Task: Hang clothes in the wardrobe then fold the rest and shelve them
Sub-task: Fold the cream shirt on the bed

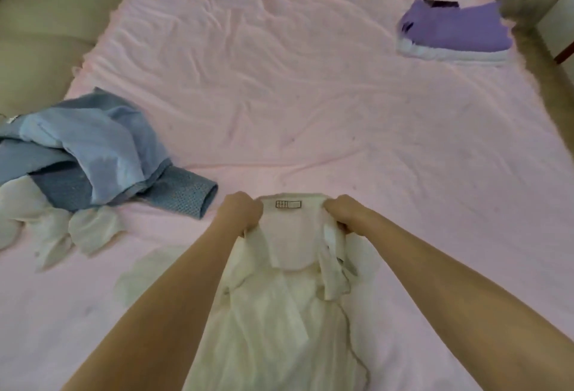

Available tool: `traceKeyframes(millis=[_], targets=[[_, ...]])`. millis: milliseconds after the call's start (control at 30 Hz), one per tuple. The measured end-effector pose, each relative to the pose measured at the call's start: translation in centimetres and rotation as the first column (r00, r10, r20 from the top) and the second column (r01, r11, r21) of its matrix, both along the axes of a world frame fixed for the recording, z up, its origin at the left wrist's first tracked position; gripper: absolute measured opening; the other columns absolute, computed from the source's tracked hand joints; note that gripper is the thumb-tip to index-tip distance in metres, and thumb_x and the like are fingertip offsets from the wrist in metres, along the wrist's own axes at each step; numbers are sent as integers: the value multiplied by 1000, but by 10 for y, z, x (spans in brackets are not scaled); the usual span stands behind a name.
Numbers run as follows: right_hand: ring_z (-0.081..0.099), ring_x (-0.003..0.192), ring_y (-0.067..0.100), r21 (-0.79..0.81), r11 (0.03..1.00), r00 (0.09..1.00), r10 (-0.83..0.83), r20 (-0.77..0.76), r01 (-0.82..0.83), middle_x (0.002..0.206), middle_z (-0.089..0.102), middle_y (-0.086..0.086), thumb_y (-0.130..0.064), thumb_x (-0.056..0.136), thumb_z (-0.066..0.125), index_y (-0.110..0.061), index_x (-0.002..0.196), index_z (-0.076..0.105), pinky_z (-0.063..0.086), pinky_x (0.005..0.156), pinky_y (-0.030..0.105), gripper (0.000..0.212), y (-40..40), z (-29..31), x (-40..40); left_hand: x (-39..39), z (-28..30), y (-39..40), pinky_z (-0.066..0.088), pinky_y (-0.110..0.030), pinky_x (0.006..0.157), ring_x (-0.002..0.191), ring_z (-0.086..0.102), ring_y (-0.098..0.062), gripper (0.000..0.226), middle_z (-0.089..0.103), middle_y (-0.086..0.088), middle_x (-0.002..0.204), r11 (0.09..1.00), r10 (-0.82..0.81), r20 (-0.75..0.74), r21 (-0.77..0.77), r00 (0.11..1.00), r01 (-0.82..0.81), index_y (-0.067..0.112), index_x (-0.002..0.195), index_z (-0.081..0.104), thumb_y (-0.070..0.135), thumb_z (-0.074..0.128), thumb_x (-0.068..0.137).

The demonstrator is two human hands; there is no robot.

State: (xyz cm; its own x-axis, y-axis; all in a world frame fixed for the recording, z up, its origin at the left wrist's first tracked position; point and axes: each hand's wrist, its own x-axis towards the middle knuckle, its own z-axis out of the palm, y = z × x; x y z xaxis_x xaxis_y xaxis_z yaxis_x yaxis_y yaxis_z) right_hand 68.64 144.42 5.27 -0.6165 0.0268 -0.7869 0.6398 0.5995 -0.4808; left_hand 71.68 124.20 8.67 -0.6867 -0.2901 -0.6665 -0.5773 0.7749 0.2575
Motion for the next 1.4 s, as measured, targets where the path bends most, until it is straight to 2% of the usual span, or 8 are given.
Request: traceKeyframes(millis=[233,467,633,767,933,1067,1200,1400], targets=[[58,83,18,-328,885,888,-408,-212,329,108,55,7,-26,94,52,-12,125,44,52,70,26,36,-22,-101,-86,-73,-104,-5,40,-35,88,118,50,-34,56,39,-18,142,949,297,-379,222,876,-226,3,142,32,24,54,96],[56,108,21,202,959,643,283,-711,-199,119,60,1,-7,92,44,-14,120,54,47,88,37,32,-11,-157,-71,-65,-189,-4,34,-30,103,132,37,-22,43,49,-2,135,897,-393,-555,-57,733,438,13,135,51,9,53,92],[26,143,21,633,488,46,812,-582,-601,151,36,4,-2,84,53,-16,125,56,46,93,34,43,-29,-166,-88,-88,-217,-17,32,-31,99,131,37,-20,42,53,3,130,607,-781,-364,-250,508,754,21,134,50,23,53,92],[36,128,19,665,142,-56,962,-267,-733,128,47,2,-10,90,49,-16,122,54,34,71,27,33,-33,-165,-103,-101,-219,-31,36,-25,80,111,47,-15,23,56,5,109,596,-775,-361,-147,519,789,21,113,64,20,50,94],[46,111,20,511,533,305,831,-465,-674,111,50,0,-8,84,58,-13,108,59,42,74,29,25,-31,-171,-99,-116,-213,-41,37,-25,77,85,48,-13,12,46,5,90,646,-678,-368,114,636,755,16,97,70,18,65,86],[43,117,17,245,951,501,307,-809,-187,127,44,-2,-10,82,65,-12,114,55,44,88,26,34,-38,-175,-66,-124,-214,-42,39,-22,74,86,52,-14,8,58,-1,93,721,-529,-406,248,745,647,15,91,71,20,69,86],[57,78,12,76,995,686,10,-728,67,82,59,-6,-9,84,62,-16,81,60,49,73,32,8,-52,-187,-34,-124,-216,-44,42,-24,75,84,55,-10,7,66,7,90,700,-537,-432,251,724,669,16,90,72,20,67,86],[60,81,13,107,994,821,86,-565,-30,93,63,0,-6,86,61,-14,100,66,45,76,18,17,-67,-205,-29,-119,-211,-43,40,-27,81,109,44,-10,18,55,10,108,611,-734,-377,-4,565,792,28,103,69,31,65,86]])
